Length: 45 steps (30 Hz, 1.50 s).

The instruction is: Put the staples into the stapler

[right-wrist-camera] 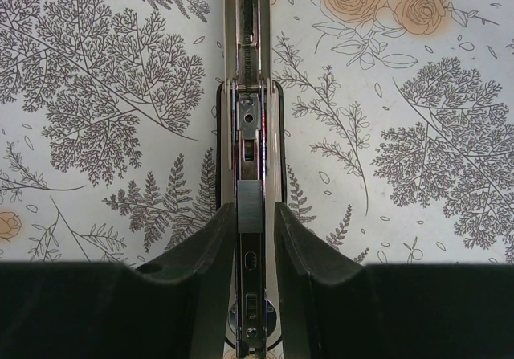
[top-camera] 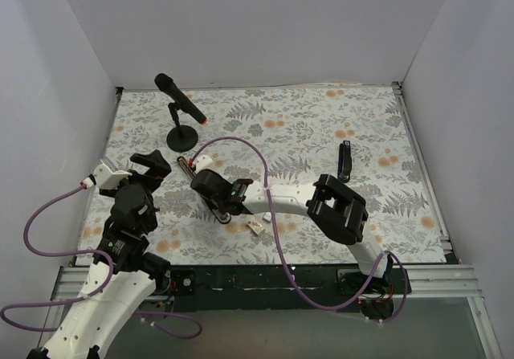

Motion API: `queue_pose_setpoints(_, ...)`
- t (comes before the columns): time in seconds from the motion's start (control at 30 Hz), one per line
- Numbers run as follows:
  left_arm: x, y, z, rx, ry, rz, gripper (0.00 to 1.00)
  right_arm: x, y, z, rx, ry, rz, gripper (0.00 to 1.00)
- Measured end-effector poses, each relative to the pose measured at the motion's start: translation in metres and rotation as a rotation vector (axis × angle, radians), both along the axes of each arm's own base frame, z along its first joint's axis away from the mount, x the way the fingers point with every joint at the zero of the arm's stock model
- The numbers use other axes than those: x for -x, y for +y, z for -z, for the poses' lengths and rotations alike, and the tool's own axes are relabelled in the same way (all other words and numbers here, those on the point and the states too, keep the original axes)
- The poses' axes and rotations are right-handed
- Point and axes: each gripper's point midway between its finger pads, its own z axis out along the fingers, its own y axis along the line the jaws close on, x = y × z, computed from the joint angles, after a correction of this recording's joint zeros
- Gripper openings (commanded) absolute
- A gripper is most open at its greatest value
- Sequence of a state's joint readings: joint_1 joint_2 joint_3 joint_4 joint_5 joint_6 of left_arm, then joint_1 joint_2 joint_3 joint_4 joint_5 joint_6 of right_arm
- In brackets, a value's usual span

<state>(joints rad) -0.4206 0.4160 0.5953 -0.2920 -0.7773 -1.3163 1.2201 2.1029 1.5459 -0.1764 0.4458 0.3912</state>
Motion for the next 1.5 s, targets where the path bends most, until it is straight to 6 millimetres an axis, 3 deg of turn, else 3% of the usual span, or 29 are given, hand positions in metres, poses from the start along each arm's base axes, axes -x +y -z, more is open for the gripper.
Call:
queue_pose_setpoints(0.23, 0.000, 0.000, 0.000, 0.000, 0.000, 0.000, 0.98, 0.001, -0.004, 0.003, 0.019, 0.002, -0.009, 0.51)
queue_pose_setpoints(0.43, -0.002, -0.002, 0.002, -0.003, 0.008, 0.009, 0.98, 0.021, -0.038, -0.002, 0.058, 0.012, -0.100, 0.52)
queue_pose_setpoints(0.57, -0.006, -0.007, 0.008, -0.013, 0.034, 0.028, 0.98, 0.040, -0.058, -0.019, 0.002, 0.009, -0.178, 0.53)
queue_pose_setpoints(0.67, -0.010, -0.011, 0.013, -0.022, 0.058, 0.039, 0.98, 0.050, -0.065, -0.020, -0.040, -0.001, -0.243, 0.53)
queue_pose_setpoints(1.03, -0.019, -0.018, 0.029, -0.046, 0.121, 0.058, 0.98, 0.052, -0.045, -0.009, -0.070, -0.060, -0.376, 0.54)
queue_pose_setpoints(1.27, -0.024, -0.021, 0.039, -0.061, 0.161, 0.063, 0.98, 0.044, -0.048, 0.011, -0.029, -0.064, -0.335, 0.54)
queue_pose_setpoints(1.5, -0.028, -0.024, 0.046, -0.068, 0.188, 0.075, 0.98, 0.039, -0.049, 0.015, -0.032, -0.064, -0.324, 0.41)
